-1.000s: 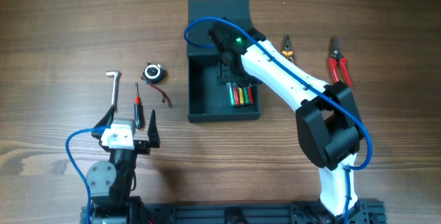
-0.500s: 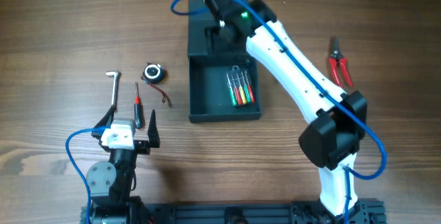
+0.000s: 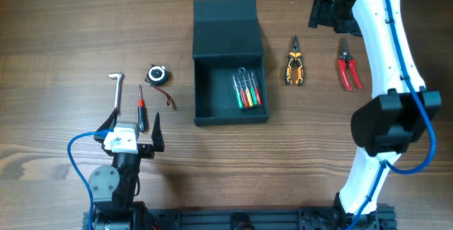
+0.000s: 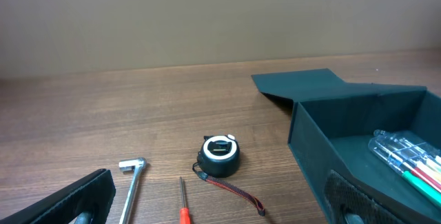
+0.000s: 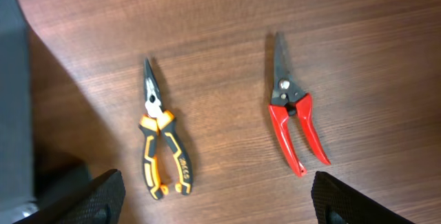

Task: Pack container
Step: 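Move right gripper to the orange-black pliers and grasp them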

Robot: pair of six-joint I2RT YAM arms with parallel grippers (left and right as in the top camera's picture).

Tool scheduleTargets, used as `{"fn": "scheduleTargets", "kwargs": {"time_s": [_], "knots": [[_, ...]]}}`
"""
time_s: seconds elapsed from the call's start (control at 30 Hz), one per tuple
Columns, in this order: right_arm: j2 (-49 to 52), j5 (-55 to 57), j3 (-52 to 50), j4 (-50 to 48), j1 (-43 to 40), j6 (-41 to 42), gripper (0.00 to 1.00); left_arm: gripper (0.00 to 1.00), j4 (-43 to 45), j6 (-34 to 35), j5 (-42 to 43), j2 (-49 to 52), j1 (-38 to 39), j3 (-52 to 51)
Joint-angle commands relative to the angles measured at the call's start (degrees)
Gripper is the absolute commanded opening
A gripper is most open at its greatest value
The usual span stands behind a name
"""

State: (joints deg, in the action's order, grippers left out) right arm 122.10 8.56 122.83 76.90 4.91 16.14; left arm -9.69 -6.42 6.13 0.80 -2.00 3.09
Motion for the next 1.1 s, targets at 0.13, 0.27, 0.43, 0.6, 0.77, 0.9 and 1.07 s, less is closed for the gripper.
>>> {"fn": "scheduleTargets", "kwargs": {"time_s": [0.13, 0.27, 0.43, 0.6, 0.77, 0.9, 1.07], "knots": [[12.8, -3.7, 0.0, 3.8, 0.7, -5.3, 0.89, 1.0, 0.0, -0.9, 1.1, -0.4, -0.3, -0.2], [13.7, -3.7, -3.1, 2.1, 0.7, -6.0, 0.91, 1.0, 0.0, -0.9, 1.1, -0.4, -0.3, -0.2], [13.8, -6.3, -9.3, -1.3, 0.7, -8.7, 0.93, 1.0, 0.0, -0.9, 1.1, -0.4, -0.3, -0.2], [13.8, -9.6, -12.1, -4.5, 0.7, -11.3, 0.87, 1.0, 0.0, -0.9, 1.1, -0.4, -0.3, -0.2], [13.8, -11.3, -15.0, -7.6, 0.7, -12.1, 0.76, 1.0, 0.0, -0.9, 1.1, -0.4, -0.3, -0.2], [13.8, -11.3, -15.5, -9.5, 0.7, -12.1, 0.62, 1.0, 0.0, -0.9, 1.1, -0.4, -0.3, -0.2], [13.8, -11.3, -15.5, -10.4, 0.7, -11.4, 0.54, 1.0, 0.0, -0.9, 1.1, -0.4, -0.3, -0.2]]}}
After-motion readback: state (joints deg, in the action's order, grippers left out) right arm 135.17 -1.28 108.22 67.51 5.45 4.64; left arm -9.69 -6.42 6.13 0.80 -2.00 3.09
